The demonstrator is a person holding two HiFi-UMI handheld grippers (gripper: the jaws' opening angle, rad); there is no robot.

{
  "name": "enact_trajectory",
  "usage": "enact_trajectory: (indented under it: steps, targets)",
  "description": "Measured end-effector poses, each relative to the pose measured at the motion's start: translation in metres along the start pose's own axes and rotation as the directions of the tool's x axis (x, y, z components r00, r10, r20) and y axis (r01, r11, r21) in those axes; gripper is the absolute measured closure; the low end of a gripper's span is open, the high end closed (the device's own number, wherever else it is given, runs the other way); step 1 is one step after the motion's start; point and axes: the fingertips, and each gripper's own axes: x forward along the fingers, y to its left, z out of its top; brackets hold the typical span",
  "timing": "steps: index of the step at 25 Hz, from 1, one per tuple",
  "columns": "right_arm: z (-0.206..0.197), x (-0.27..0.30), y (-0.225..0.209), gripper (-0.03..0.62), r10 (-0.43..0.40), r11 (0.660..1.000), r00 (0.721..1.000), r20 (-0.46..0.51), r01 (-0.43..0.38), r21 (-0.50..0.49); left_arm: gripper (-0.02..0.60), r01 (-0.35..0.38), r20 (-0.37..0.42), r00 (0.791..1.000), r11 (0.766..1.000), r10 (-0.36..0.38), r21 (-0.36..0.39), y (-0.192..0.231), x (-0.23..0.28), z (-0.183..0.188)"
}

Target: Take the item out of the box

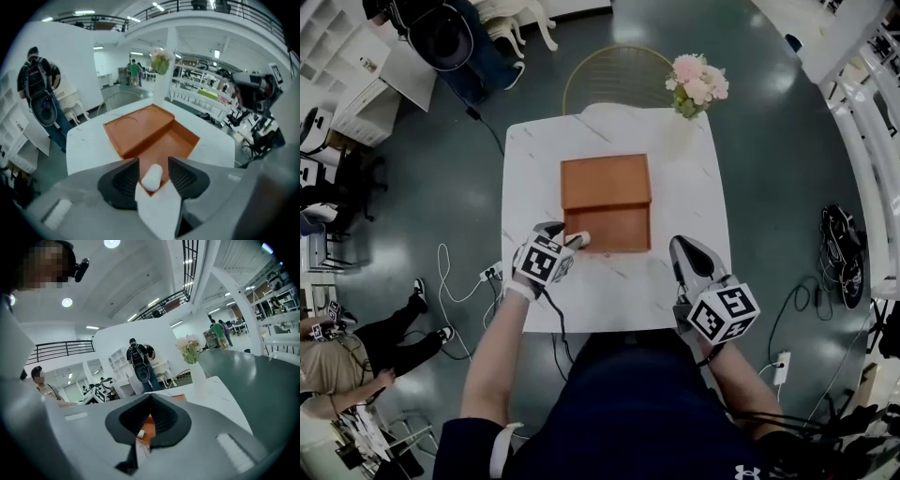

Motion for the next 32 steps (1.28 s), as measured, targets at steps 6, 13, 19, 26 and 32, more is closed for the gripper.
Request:
enact_trajectory:
  steps: [6,13,19,26,32]
  targets:
    - [-0.001,-0.003,-0.012,0.592,-0.036,0.999,0.999,0.008,0.035,0.027,0.380,0.053,-0.241,0.970,0.970,0.006,0.236,0.011,0.048,-0.010]
    - [-0.005,-0.012,-0.026,0.592,-0.086,0.991,0.996,0.023,0.083,0.100,0.368,0.234,-0.538,0.833,0.963,-0.127,0.135,-0.010,0.073,-0.051]
    - [-0.009,-0.014,-0.028,0.592,-0.108,0.987,0.993,0.035,0.103,0.124,0.417,0.251,-0.573,0.807,0.962,-0.145,0.111,-0.009,0.077,-0.049]
    - [-0.013,-0.012,-0.024,0.592,-0.104,0.986,0.994,0.026,0.100,0.132,0.420,0.225,-0.485,0.863,0.967,-0.139,0.122,-0.006,0.070,-0.036]
    - [-0.014,-0.009,-0.018,0.592,-0.095,0.988,0.995,0.019,0.092,0.127,0.420,0.115,-0.268,0.961,0.983,-0.073,0.146,0.009,0.044,0.002]
